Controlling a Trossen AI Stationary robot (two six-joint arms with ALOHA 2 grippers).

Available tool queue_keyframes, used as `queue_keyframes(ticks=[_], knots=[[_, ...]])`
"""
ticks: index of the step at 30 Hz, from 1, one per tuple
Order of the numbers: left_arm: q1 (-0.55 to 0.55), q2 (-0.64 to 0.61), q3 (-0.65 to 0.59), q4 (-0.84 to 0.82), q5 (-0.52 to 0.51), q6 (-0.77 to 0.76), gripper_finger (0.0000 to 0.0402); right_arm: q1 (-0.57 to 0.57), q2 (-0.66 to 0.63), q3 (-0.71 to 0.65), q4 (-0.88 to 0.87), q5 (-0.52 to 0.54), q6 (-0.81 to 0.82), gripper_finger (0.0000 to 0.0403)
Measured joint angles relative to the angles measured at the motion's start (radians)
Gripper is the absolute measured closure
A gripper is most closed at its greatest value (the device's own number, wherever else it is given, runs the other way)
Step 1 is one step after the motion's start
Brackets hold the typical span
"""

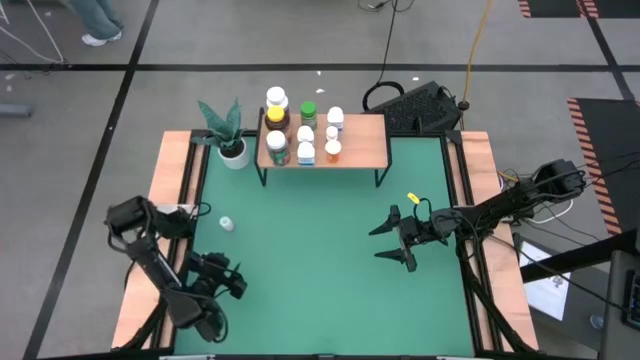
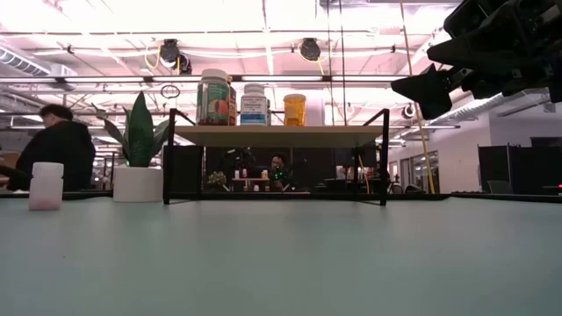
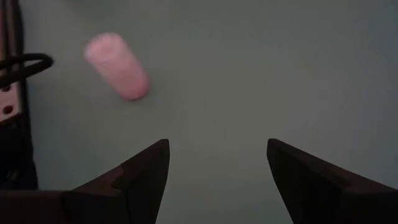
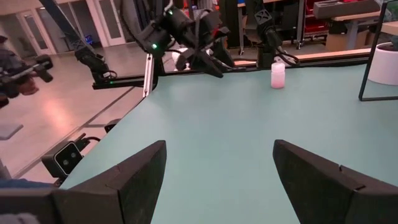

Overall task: Pick and place medicine bottles onto shelf by color
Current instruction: Put the transparent pill bottle on the shelf

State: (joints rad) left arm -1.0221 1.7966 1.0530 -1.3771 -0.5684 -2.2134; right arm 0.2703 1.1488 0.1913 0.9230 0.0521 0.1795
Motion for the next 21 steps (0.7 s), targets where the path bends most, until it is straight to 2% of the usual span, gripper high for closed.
queue_keyframes(ticks=[5, 13, 17, 21], knots=[[-0.05, 0.0, -0.15, 0.053, -0.034, -0.178, 0.0128, 0.0, 0.0, 0.0, 0.0, 0.0, 0.0, 0.0115], [0.006, 0.0, -0.329, 0.281, -0.06, -0.181, 0.0128, 0.0, 0.0, 0.0, -0.021, 0.0, 0.0, 0.0115], [0.063, 0.0, -0.383, 0.298, 0.007, -0.231, 0.0128, 0.0, 0.0, 0.0, -0.022, 0.0, 0.0, 0.0115], [0.1, -0.003, -0.411, 0.313, -0.011, -0.227, 0.0128, 0.0, 0.0, 0.0, -0.024, 0.0, 0.0, 0.0115]])
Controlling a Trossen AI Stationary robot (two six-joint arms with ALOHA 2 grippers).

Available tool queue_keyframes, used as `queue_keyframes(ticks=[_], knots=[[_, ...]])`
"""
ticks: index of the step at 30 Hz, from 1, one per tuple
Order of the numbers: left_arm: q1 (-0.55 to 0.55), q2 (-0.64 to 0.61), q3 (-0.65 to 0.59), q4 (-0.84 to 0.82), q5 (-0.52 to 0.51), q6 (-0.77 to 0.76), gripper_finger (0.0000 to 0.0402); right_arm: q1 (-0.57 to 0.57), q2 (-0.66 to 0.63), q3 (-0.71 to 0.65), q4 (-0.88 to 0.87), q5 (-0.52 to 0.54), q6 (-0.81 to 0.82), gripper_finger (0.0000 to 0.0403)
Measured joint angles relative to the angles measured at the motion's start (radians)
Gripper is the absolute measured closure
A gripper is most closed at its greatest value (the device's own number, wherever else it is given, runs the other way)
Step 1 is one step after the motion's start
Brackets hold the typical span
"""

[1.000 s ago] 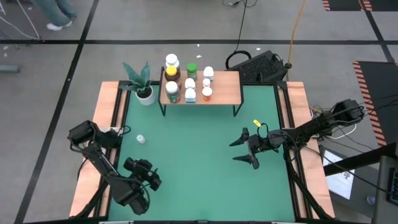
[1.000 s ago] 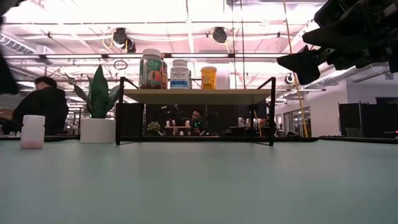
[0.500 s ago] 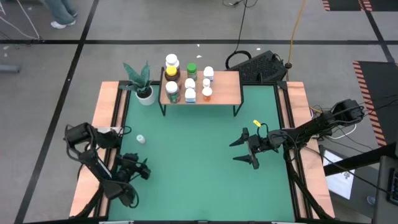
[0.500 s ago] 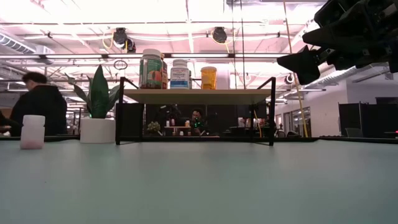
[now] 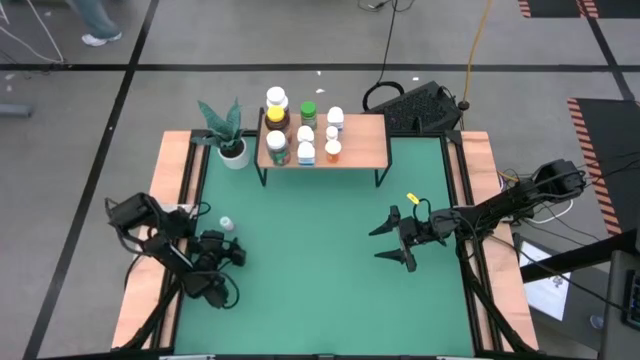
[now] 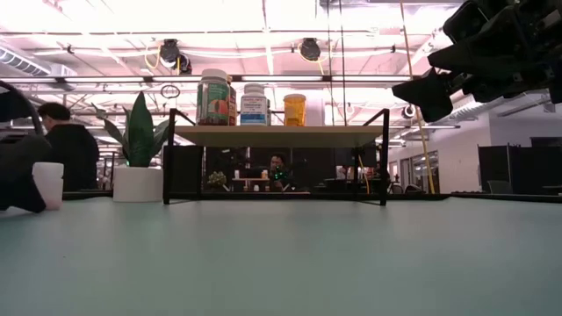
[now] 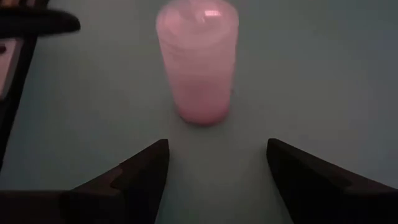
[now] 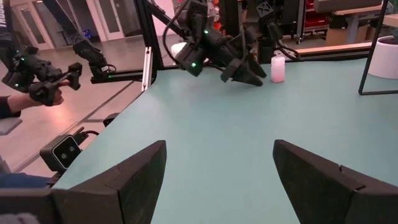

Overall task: Pick and place medicine bottles onto shelf by color
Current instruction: Put the transparent pill bottle on the shelf

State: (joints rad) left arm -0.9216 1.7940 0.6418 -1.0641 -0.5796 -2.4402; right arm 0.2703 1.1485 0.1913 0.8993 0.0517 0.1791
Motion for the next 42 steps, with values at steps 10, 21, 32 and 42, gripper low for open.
queue_keyframes(ticks=[10, 21, 32, 42], knots=[[0.07, 0.003, -0.059, 0.018, -0.07, 0.028, 0.0128, 0.0, 0.0, 0.0, 0.0, 0.0, 0.0, 0.0115], [0.118, 0.002, -0.11, 0.124, -0.165, 0.11, 0.0179, 0.0, 0.0, 0.0, 0.0, 0.0, 0.003, 0.0115], [0.119, 0.004, -0.105, 0.266, -0.326, 0.298, 0.0258, 0.0, 0.0, 0.0, 0.005, 0.0, 0.053, 0.0115], [0.292, 0.004, -0.016, 0.902, -0.385, 1.316, 0.0237, 0.0, 0.264, 0.159, 0.016, 0.002, 0.025, 0.0115]])
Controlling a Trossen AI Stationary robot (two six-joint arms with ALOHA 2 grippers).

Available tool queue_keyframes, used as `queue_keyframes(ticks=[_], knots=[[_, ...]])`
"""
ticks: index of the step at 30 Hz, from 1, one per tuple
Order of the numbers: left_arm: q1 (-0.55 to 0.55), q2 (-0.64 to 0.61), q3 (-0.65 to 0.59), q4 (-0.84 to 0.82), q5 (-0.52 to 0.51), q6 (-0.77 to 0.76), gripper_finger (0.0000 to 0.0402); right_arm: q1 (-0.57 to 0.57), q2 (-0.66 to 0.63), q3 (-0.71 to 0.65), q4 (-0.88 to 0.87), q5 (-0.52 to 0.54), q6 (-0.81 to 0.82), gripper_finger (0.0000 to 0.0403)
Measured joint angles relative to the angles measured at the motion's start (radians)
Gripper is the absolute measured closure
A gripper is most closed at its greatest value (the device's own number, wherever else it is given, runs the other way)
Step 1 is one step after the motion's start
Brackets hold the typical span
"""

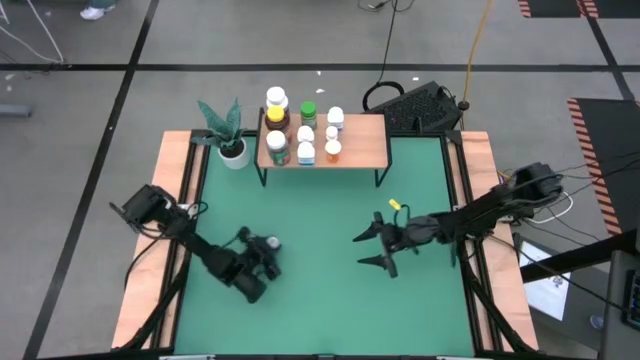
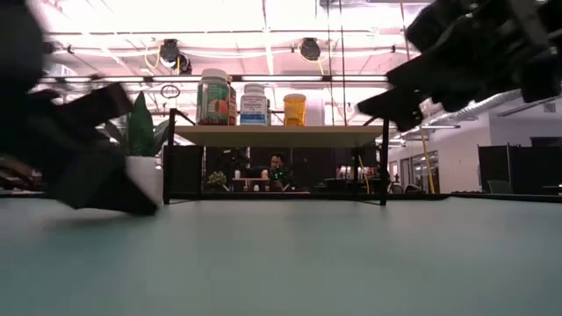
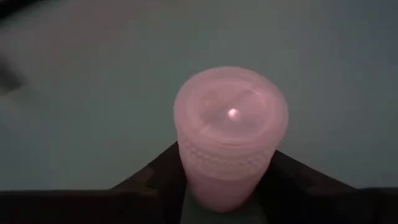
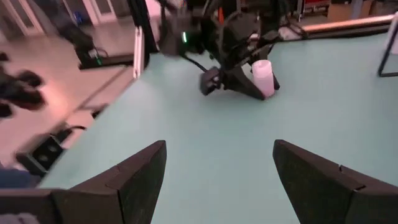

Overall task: Pick and place medicine bottles onto shelf by color
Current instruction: Put the transparent pill bottle on the shelf

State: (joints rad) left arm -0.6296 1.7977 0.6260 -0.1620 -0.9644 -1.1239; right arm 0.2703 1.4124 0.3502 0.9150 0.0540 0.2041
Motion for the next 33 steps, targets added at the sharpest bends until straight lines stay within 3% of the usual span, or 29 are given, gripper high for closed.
queue_keyframes(ticks=[6, 11, 15, 22, 33], knots=[[0.135, 0.0, 0.051, 0.454, 0.235, 0.557, 0.0256, 0.0, 0.182, 0.119, 0.001, -0.002, -0.016, 0.0115], [0.208, 0.02, 0.102, 0.663, 0.419, 0.782, 0.0234, 0.0, 0.275, 0.203, 0.001, -0.003, -0.065, 0.0115], [0.229, 0.091, 0.165, 0.679, 0.497, 0.843, 0.0237, 0.0, 0.336, 0.275, 0.005, -0.003, -0.099, 0.0115], [0.232, 0.221, 0.288, 0.62, 0.532, 0.879, 0.0246, 0.0, 0.405, 0.328, 0.021, -0.003, -0.114, 0.0115], [0.236, 0.232, 0.351, 0.581, 0.557, 0.922, 0.0246, 0.008, 0.501, 0.361, 0.043, -0.026, -0.083, 0.0116]])
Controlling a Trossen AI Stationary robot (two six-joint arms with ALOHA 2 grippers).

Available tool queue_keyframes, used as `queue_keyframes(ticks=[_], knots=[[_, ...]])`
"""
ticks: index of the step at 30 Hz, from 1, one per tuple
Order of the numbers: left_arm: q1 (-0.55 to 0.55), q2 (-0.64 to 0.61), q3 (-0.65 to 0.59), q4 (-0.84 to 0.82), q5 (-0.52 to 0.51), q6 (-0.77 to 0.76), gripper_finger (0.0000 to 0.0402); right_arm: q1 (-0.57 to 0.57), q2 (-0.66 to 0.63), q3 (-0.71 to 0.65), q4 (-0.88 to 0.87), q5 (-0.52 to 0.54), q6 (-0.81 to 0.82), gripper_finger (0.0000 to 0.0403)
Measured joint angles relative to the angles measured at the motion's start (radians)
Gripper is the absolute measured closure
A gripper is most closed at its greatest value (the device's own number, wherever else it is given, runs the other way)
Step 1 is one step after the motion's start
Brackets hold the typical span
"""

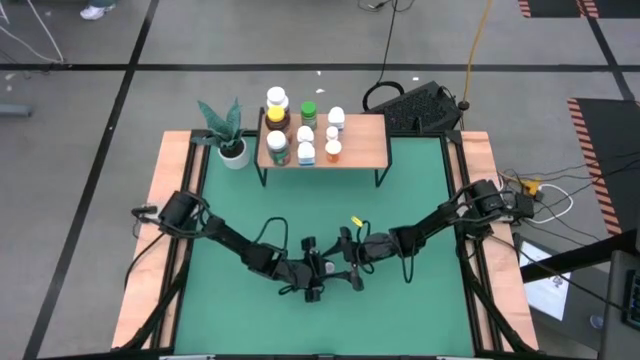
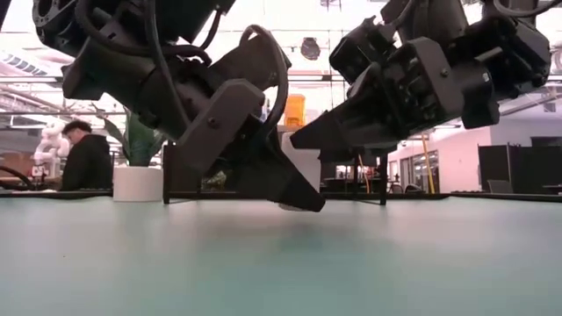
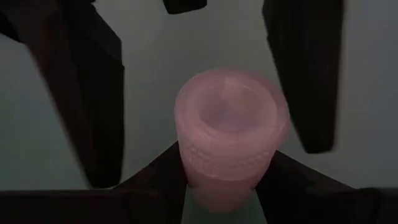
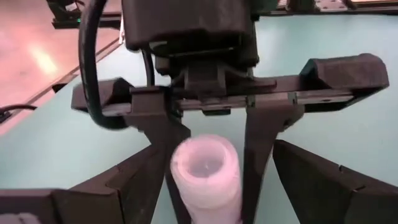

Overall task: Pick and place medicine bottles onto shelf by color
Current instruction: Put the transparent pill bottle on the shelf

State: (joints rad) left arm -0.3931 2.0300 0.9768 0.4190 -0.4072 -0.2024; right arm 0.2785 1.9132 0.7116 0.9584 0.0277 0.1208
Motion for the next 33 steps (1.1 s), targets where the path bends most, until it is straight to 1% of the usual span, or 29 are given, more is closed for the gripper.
queue_keyframes(ticks=[2, 5, 12, 16, 19, 21, 25, 28, 33], knots=[[0.0, 0.0, 0.0, -0.003, 0.001, -0.006, 0.0244, 0.004, -0.004, -0.001, -0.006, 0.006, 0.008, 0.0122], [-0.002, 0.0, -0.002, -0.009, -0.001, -0.015, 0.0237, 0.006, -0.01, 0.0, -0.006, 0.022, 0.016, 0.0145], [-0.001, 0.0, -0.002, -0.006, -0.005, -0.052, 0.0233, 0.007, -0.011, 0.0, -0.026, 0.022, 0.014, 0.0234], [0.002, 0.0, -0.002, -0.004, -0.005, -0.132, 0.0232, 0.008, -0.011, 0.0, -0.028, 0.021, 0.0, 0.0271], [0.006, 0.0, -0.002, -0.006, -0.008, -0.196, 0.0225, 0.008, -0.011, 0.0, -0.031, 0.023, -0.007, 0.0274], [0.012, 0.0, -0.002, -0.025, -0.01, -0.221, 0.0213, 0.008, -0.011, 0.0, -0.039, 0.026, -0.009, 0.0267], [0.02, -0.043, -0.002, -0.176, 0.006, -0.29, 0.0184, 0.007, -0.056, -0.001, -0.154, 0.035, -0.006, 0.0249], [0.018, -0.086, -0.001, -0.27, 0.013, -0.315, 0.0162, 0.009, -0.129, -0.002, -0.266, 0.035, -0.006, 0.0251], [0.018, -0.115, -0.004, -0.285, 0.011, -0.322, 0.0129, 0.01, -0.278, 0.0, -0.381, 0.019, -0.03, 0.0261]])
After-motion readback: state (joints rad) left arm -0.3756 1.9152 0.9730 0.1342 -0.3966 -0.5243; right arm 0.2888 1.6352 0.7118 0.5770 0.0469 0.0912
